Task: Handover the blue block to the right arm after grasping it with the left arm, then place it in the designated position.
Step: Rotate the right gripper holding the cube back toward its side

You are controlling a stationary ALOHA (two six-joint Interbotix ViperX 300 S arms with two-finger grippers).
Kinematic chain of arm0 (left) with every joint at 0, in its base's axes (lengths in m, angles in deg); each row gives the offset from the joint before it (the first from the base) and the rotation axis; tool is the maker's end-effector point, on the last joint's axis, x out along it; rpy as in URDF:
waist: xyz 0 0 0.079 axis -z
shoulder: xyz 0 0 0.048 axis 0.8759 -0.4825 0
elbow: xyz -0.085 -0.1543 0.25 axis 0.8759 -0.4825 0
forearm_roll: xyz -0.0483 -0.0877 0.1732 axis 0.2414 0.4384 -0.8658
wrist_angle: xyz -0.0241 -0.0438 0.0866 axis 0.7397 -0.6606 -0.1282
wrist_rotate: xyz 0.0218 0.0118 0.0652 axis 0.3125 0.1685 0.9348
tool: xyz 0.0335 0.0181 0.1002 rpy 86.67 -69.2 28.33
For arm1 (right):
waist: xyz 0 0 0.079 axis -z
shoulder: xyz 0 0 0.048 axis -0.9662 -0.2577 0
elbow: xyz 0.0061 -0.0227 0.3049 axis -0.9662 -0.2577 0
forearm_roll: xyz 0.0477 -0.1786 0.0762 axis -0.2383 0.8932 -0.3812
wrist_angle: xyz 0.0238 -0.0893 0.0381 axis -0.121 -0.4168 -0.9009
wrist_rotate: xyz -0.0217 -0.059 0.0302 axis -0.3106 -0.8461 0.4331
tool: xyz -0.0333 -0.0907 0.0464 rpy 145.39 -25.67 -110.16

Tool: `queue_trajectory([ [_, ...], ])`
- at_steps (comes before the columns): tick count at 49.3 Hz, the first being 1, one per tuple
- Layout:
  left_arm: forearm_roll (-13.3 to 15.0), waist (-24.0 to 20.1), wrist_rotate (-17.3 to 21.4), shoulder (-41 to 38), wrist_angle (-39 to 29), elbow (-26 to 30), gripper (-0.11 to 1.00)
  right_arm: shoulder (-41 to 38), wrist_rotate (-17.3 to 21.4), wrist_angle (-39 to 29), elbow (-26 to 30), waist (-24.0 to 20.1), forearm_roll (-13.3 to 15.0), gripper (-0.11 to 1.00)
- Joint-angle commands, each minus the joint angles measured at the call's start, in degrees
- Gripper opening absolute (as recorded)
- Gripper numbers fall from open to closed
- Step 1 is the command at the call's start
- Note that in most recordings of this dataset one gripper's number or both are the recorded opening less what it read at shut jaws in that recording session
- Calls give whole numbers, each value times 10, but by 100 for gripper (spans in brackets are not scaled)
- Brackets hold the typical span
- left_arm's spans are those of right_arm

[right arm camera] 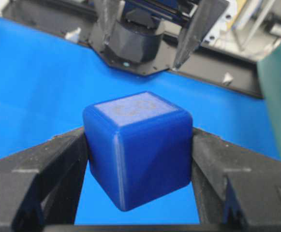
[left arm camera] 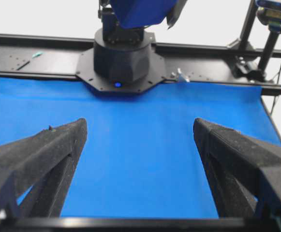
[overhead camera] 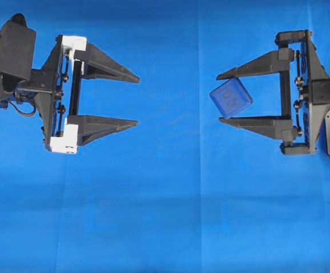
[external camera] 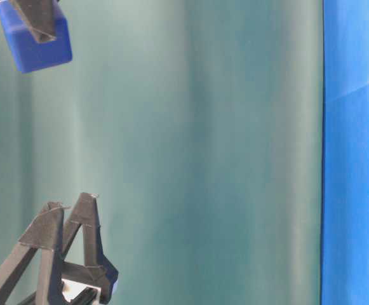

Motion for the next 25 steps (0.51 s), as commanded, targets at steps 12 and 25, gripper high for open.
queue_trajectory([
  [12,-1,-1,1,4,4,11,93,14,48,-12,10,-1,-1,53],
  [25,-1,-1,1,4,4,11,93,14,51,-13,10,-1,-1,53],
])
